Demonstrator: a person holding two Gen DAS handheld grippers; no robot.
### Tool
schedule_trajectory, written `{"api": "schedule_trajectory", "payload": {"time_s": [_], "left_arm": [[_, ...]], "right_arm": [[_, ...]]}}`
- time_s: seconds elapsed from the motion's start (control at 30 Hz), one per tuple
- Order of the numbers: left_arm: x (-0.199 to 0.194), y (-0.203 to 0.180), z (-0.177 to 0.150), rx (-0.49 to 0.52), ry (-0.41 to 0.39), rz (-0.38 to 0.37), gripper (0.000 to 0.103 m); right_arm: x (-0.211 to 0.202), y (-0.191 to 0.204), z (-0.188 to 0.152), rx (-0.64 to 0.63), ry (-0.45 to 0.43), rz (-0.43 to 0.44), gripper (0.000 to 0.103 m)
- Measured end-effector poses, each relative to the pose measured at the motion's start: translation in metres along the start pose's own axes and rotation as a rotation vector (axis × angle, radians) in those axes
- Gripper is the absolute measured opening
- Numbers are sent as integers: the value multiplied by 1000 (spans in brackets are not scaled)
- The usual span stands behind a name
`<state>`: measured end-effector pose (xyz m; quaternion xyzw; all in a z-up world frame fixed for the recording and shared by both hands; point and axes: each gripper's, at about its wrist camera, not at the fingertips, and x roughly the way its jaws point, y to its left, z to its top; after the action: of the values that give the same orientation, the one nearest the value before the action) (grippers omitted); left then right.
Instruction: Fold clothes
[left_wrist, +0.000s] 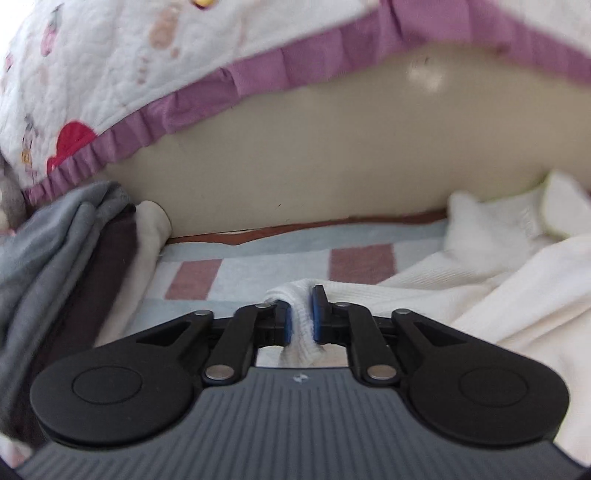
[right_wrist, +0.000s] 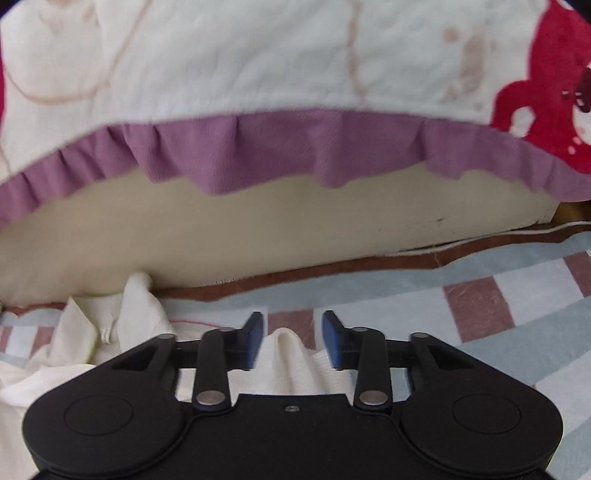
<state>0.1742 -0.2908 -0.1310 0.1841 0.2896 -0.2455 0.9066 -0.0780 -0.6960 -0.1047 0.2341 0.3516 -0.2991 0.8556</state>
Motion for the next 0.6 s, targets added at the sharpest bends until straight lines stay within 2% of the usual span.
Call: {"api": "schedule_trajectory", "payload": {"time_s": [0.07,0.1,0.13,0.27,0.4,0.5,0.6], "left_arm": [[-11,12,-6,-48,-19,-31,39],[-14,20,-5,-69,-27,-35,60],[-17,28,-5,-89,-36,-39,65],[-23,57,-5,-156,-55,-62,67],[-16,74,-15,-241,96,-156,67],[-19,77,-29,-275,218,-183,67],[-38,82,-48,-266,265,-172,67]], "right_arm": [[-7,-9,-9,-22,12,-19,53],[-10,-14,-15,-27,17,-41,53],[-12,-21,-22,-3,27,-57,53],[-19,-46,-52,88,65,-108,53],[-28,-55,-80,98,96,-117,53],[-42,-64,-102,174,64,-35,53],[-51,-65,-120,216,45,71,53]]}}
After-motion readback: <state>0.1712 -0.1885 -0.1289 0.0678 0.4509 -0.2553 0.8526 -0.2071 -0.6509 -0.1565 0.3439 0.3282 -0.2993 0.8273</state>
